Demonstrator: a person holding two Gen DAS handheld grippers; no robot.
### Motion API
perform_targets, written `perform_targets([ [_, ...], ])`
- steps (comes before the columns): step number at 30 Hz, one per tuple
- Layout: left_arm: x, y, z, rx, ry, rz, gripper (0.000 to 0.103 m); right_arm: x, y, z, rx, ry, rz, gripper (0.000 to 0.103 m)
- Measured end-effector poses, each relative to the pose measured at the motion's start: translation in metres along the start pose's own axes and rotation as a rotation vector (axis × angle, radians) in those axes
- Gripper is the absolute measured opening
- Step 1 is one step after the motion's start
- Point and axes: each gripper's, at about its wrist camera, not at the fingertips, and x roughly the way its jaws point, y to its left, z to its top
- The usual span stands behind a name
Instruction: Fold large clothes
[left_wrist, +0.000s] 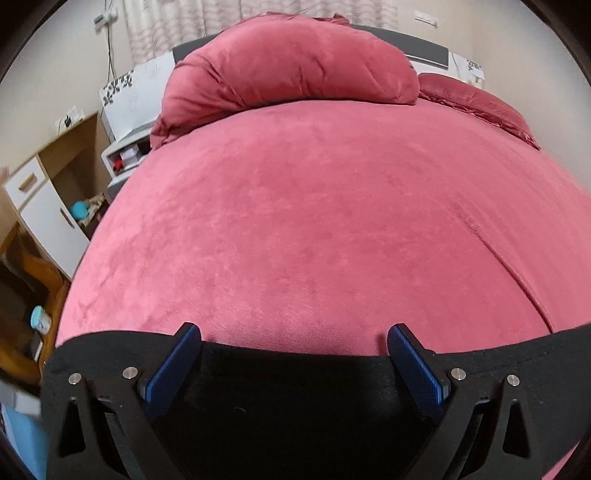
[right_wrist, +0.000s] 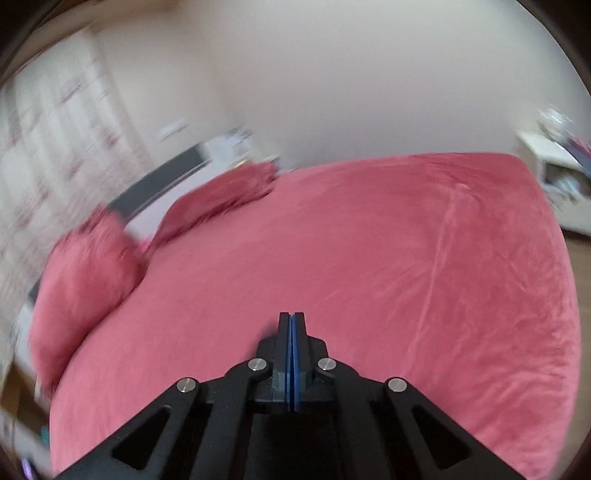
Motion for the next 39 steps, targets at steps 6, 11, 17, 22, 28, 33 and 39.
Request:
perform_targets([
  [6,0.008,0.006,-0.007,-0.014,0.0,-0.059,0.102,0.049,-0.004,-0.025,0.034,0.2,0.036,0.037],
  [11,0.006,0.003,0.003,0.125,0.036,-0.131,0.102,0.075,0.027,-0.082,-0.351,0.44,-0.038,0.057],
  [17,0.005,-0.005,0.005,0.343,0.023,-0.155,0.103,0.109,0.062,-0.084,-0.519,0.395,-0.161,0.059],
  [22,0.018,0.001,0.01,0.308,0.065,-0.201,0.103,0.127,0.08,-0.088,-0.535,0.493,-0.151,0.069],
  [28,0.017,-0.004,0.01,0.402,0.04,-0.203,0.103,0.094,0.101,-0.088,-0.637,0.43,-0.178,0.068],
  [33,0.015,-0.006,0.011,0.396,0.054,-0.205,0.103,0.107,0.116,-0.103,-0.571,0.697,-0.022,0.067],
  [39,0.015,-0.003,0.002,0.334,0.026,-0.207,0.103,0.122,0.08,-0.128,-0.239,0.769,-0.278,0.079],
])
